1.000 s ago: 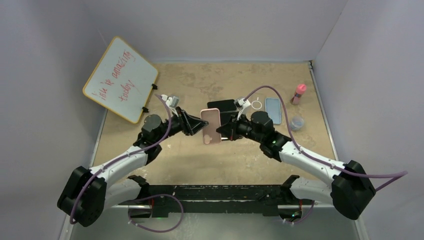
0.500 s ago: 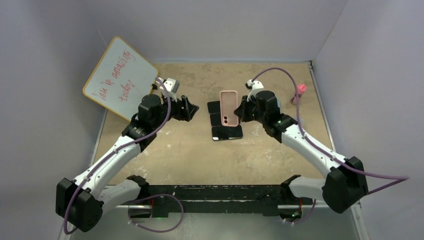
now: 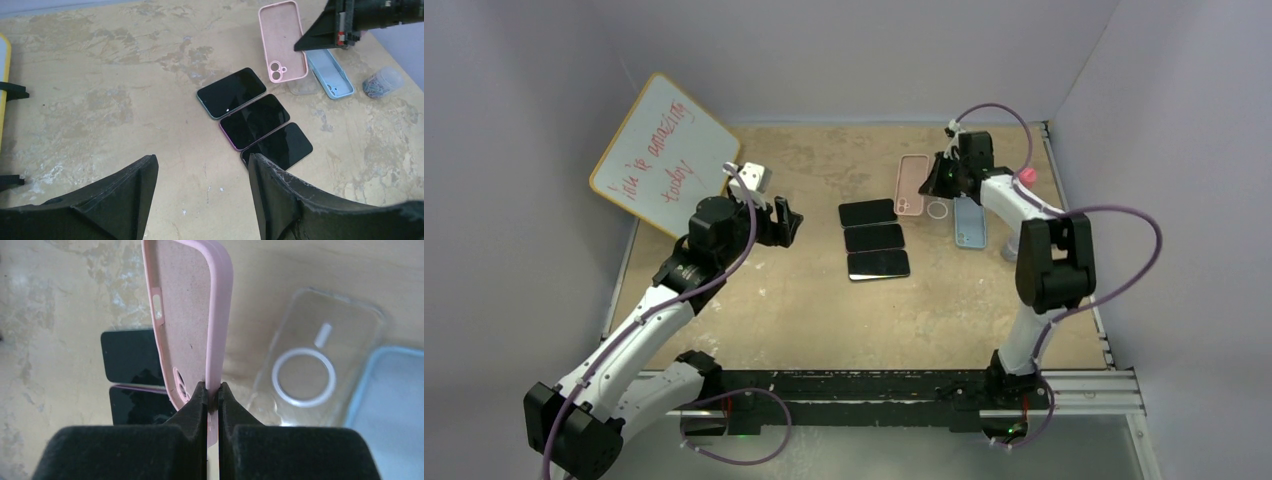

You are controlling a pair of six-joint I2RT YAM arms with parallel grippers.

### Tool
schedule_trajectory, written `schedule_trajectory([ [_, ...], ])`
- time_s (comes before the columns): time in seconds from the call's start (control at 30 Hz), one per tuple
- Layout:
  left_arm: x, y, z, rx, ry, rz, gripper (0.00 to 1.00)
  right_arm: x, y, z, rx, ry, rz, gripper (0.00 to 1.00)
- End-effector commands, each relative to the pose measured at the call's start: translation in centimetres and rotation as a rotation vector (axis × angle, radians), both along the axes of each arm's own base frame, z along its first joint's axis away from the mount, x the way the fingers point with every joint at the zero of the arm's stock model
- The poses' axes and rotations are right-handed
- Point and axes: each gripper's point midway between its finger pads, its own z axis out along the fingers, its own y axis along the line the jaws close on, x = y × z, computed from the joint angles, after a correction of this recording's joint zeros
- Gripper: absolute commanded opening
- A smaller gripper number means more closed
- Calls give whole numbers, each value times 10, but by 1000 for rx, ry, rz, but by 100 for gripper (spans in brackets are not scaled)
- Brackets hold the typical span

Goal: Take the phone out of the phone case
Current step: Place the phone case at the center of the board.

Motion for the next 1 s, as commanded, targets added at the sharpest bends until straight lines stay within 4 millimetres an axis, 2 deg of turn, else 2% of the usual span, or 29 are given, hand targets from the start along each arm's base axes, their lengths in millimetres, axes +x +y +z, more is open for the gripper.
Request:
schedule_trajectory([
  [0.0,2,7,6,25,-34,23,69,24,33,13,153,8,107,0],
  [0.07,2,7,7,24,-37,23,69,33,36,7,166,25,114,0],
  [0.2,1,8,7,24,-37,23,69,46,24,-13,114,50,33,0],
  [0.4,1,7,8,22,-41,20,69,44,5,-42,89,123,-4,0],
  [0.6,0,7,7,21,-39,15,69,39,-16,-34,146,114,-34,0],
  [0.7,0,5,6,17,-37,8,69,40,-27,-32,88,113,-50,0],
  [0.97,0,4,6,16,-35,1,69,24,-58,-45,-100,197,-104,0],
])
